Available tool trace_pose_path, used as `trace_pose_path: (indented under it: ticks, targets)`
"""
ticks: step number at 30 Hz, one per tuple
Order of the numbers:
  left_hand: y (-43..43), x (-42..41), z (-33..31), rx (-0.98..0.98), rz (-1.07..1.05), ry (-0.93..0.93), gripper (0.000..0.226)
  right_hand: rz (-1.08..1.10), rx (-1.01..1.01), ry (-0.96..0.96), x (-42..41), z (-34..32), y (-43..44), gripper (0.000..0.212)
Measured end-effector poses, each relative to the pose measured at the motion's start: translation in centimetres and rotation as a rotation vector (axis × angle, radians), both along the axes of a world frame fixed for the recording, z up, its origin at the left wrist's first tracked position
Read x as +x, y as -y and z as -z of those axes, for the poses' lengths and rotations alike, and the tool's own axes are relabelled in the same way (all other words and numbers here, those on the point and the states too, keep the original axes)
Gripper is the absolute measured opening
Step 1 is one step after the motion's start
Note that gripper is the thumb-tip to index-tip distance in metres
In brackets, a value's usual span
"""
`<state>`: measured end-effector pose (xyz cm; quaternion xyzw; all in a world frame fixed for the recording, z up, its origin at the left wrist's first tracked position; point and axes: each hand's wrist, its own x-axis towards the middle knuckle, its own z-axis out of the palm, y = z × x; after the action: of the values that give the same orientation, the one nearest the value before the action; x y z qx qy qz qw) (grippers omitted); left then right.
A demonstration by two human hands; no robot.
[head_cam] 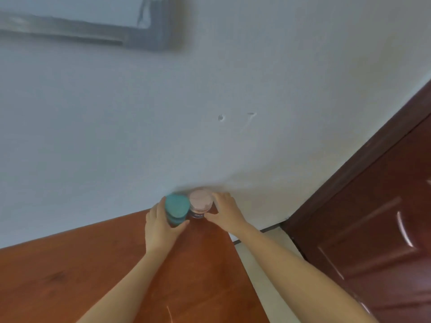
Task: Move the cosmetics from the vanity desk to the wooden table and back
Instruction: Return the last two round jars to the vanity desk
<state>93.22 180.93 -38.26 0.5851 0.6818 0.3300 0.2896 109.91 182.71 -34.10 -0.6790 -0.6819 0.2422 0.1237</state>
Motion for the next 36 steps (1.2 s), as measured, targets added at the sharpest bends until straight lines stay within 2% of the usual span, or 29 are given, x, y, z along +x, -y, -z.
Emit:
trace_pose_path:
  ticks: [6, 12, 16, 22, 27, 31, 36]
  targets:
    - [-2.3, 1.3, 2.8, 0.091, -0.014, 0.031, 0.084, 0.057, -0.076, -0.098, -0.8, 4.3, -3.7, 0.068]
    - [-2.3, 1.2, 3.3, 0.108, -0.003, 0.131, 0.081, 0.094, -0.052, -0.235, -1.1, 6.4, -4.5, 0.071]
    - [-2.2, 0.9, 2.8, 0.086, 0.023, 0.189, 0.083, 0.073, -0.034, -0.213, -1.0, 4.8, -3.7, 0.074]
    - [-0.5, 0.8, 1.5, 0.096, 0.047, 0.114, 0.089, 0.088, 0.004, -0.217, 2.3, 2.6, 0.2, 0.074]
    - [0.6, 4.8, -1.6, 0.094, 0.213, 0.162, 0.092, 0.257, 0.068, -0.241, 6.9, 0.0, 5.3, 0.074]
    - [1.0, 10.8, -3.1, 0.109, 0.407, 0.187, 0.089, 0.477, 0.122, -0.189, 12.2, -3.2, 10.1, 0.088]
    - [5.0, 20.1, -6.6, 0.147, 0.655, 0.345, 0.082, 0.748, 0.172, -0.110, 18.4, -6.1, 20.2, 0.091]
